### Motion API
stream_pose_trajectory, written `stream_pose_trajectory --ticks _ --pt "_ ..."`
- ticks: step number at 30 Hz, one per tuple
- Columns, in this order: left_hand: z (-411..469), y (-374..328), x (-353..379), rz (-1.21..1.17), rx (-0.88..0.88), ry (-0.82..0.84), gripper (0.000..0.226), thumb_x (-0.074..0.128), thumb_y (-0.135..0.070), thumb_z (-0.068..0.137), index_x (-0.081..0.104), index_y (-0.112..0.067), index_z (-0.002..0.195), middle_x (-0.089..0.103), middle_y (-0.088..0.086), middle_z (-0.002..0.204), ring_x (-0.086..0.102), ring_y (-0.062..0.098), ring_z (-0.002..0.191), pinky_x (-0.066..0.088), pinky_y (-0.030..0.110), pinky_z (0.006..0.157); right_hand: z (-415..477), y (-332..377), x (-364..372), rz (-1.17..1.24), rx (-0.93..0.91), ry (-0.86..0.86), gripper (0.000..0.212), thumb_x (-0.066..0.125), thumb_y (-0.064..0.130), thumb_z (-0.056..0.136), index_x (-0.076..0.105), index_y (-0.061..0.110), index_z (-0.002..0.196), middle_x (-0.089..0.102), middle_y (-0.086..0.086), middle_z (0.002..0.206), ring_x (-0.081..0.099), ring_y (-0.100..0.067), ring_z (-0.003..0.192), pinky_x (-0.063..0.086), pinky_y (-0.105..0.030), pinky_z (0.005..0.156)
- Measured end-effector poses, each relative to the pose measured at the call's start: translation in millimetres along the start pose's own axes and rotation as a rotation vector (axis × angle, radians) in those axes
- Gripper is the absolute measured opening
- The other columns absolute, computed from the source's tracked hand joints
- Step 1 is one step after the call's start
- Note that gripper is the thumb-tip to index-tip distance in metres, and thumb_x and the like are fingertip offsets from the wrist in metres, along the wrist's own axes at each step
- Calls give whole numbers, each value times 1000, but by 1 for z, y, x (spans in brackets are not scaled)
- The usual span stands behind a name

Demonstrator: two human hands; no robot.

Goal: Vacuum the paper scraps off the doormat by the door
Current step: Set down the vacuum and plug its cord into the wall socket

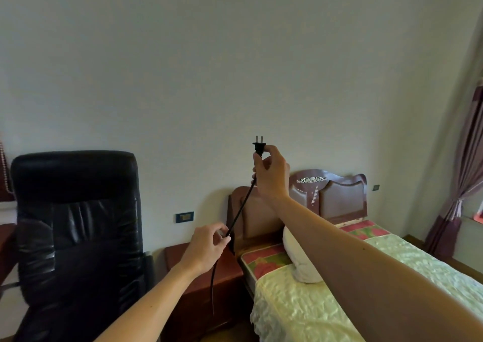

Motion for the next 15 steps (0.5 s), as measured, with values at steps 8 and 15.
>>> stream_pose_trajectory --ticks 8,15 --pt "78 61 35 -57 -65 -63 7 68 -18 93 65 -24 94 68 -4 68 68 6 61 50 11 63 80 -75 61 53 2 94 15 55 20 98 63 19 111 58 -2 60 58 -17 51 58 -46 56" --pt "166 128 69 -32 -170 -113 5 69 -19 93 67 -19 97 68 -7 69 68 5 62 49 9 67 165 -165 134 114 84 213 18 56 19 98 64 21 113 59 -4 63 59 -19 52 58 -50 58"
Point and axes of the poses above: each hand's wrist, its own z-axis towards the middle knuckle, its own x-axis out of the palm, y = z × x, the point moved 6 cm from there along z, towards the middle knuckle
